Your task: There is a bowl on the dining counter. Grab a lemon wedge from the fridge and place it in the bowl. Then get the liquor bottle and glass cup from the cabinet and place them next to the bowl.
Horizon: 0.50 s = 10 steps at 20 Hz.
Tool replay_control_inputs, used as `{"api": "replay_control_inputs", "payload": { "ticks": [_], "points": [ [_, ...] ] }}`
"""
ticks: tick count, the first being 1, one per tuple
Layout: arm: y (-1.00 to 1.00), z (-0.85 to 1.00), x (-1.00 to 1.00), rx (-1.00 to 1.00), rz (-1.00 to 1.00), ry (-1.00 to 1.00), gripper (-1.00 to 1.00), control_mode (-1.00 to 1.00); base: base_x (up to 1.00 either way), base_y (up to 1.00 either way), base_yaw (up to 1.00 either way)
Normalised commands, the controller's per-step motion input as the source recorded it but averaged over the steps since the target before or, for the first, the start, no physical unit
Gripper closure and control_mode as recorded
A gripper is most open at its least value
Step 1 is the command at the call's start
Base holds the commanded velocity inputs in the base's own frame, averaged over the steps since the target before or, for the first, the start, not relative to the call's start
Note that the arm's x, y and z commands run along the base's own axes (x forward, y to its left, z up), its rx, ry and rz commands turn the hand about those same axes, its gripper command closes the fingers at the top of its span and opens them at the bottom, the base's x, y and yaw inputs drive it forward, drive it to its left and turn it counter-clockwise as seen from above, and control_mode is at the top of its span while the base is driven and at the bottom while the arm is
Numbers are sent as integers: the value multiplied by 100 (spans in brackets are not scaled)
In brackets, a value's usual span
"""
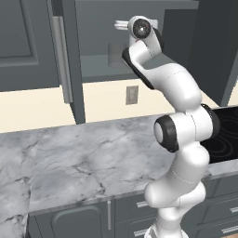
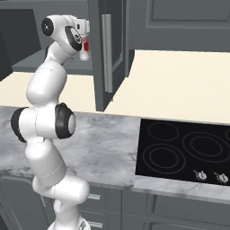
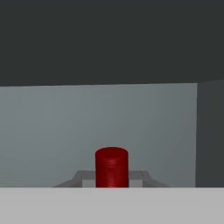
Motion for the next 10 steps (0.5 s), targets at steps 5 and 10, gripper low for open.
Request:
{"api": "replay_control_inputs", "payload": {
  "ticks": [5,10],
  "points": [
    [2,-19,-41,0,0,0,100,-100,0,0,0],
    [15,-10,-98,0,0,-12,100,-100,0,0,0]
  ]
}}
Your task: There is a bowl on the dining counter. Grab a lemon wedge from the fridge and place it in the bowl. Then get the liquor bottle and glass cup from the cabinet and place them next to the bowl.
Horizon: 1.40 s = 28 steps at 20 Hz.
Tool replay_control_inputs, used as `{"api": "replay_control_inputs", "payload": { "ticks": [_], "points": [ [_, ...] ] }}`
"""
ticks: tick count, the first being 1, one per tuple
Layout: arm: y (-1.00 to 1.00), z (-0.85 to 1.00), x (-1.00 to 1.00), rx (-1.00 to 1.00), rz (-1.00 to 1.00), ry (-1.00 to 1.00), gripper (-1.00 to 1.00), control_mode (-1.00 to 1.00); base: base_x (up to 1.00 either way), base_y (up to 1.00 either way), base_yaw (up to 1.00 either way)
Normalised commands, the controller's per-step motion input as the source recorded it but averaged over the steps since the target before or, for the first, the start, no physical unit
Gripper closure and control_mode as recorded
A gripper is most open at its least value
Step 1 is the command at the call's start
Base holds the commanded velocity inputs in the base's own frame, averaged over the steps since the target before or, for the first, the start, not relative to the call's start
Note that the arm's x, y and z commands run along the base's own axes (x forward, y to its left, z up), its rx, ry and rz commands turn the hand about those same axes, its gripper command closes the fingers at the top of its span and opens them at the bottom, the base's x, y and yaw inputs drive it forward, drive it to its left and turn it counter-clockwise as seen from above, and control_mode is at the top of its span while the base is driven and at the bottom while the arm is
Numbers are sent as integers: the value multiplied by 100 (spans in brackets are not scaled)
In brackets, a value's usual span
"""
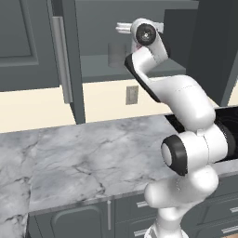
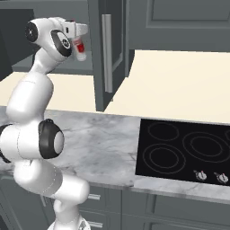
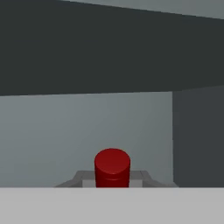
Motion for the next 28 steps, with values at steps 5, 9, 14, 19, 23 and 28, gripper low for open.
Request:
{"api": "replay_control_inputs", "payload": {
  "ticks": [5,9,14,19,23,28],
  "points": [
    [4,26,-100,0,0,-17,100,-100,0,0,0],
    [6,13,-100,0,0,-4,100,-100,0,0,0],
    [2,0,-100,1,0,3,100,-100,0,0,0],
    [-2,17,-100,1,0,0,100,-100,0,0,0],
    [0,7,-100,1,0,1,100,-100,0,0,0],
    [0,-2,-99,1,0,7,100,-100,0,0,0]
  ]
}}
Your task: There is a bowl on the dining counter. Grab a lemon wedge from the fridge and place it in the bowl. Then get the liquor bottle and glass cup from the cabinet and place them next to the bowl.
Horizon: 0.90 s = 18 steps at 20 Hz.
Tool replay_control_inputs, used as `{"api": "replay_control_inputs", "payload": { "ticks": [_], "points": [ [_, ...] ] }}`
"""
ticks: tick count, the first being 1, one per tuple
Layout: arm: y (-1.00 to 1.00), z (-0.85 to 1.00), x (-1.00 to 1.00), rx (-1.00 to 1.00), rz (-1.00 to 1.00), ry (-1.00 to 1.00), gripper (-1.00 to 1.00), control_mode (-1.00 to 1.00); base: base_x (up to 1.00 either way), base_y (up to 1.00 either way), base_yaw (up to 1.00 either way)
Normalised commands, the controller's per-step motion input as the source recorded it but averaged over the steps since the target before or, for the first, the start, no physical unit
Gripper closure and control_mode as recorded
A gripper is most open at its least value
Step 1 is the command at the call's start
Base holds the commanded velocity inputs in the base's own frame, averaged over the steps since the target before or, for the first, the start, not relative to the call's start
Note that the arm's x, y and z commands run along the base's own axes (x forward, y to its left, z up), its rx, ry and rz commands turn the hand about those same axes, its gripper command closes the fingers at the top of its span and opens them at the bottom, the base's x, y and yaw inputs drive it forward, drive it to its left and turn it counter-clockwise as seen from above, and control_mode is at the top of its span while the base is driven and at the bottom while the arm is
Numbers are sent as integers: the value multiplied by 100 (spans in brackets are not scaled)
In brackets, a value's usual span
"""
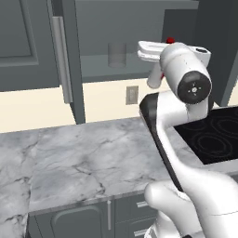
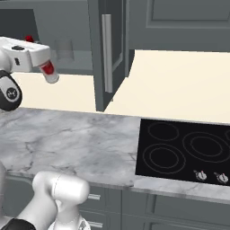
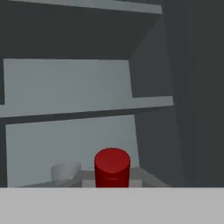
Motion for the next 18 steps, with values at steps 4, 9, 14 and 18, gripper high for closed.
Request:
{"api": "replay_control_inputs", "payload": {
  "ticks": [4,9,14,18],
  "points": [
    [-6,-38,-73,0,3,15,100,-100,0,0,0],
    [-14,-27,-42,0,21,8,100,-100,0,0,0],
    [0,0,-10,-1,11,-11,100,-100,0,0,0],
    [3,0,0,0,3,0,100,-100,0,0,0]
  ]
}}
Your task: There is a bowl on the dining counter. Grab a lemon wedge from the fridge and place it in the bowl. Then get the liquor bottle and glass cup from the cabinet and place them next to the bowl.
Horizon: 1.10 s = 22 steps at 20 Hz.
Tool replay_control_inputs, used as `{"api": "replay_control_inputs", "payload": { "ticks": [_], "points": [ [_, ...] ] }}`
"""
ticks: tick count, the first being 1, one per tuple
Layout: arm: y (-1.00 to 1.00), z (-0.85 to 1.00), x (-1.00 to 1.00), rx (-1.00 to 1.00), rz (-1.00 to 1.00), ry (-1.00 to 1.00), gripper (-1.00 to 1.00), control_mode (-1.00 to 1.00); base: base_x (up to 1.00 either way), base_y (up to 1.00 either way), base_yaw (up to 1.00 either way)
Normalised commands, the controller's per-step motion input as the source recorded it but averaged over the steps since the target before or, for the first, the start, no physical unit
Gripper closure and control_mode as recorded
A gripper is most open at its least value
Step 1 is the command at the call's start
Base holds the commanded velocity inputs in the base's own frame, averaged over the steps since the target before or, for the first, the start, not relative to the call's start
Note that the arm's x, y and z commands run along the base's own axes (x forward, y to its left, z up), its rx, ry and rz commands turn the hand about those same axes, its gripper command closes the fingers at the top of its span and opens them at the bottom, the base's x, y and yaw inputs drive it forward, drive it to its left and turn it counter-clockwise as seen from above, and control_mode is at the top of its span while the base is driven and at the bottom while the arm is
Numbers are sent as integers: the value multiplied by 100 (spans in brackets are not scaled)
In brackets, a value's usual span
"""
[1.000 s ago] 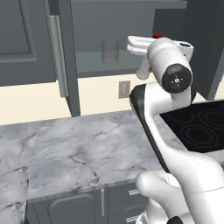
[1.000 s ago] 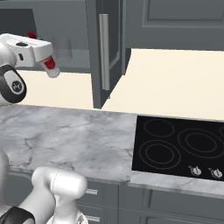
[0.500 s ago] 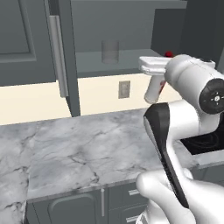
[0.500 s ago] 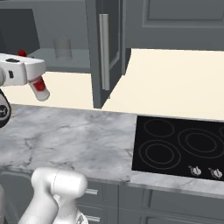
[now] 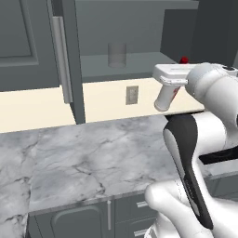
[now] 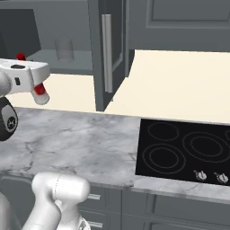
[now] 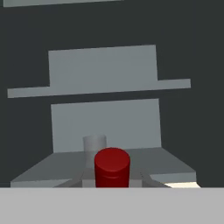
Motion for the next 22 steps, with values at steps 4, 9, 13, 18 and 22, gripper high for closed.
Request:
{"api": "replay_control_inputs", "payload": {
  "ticks": [4,9,13,18,22],
  "points": [
    [0,0,-28,0,0,-1,100,-100,0,0,0],
    [0,0,-48,0,0,-1,100,-100,0,0,0],
    [0,0,-14,0,0,0,100,100,-61,0,0],
    [0,0,0,0,0,0,100,100,-100,0,0],
    [0,0,0,0,0,0,100,100,-95,-18,1]
  ]
}}
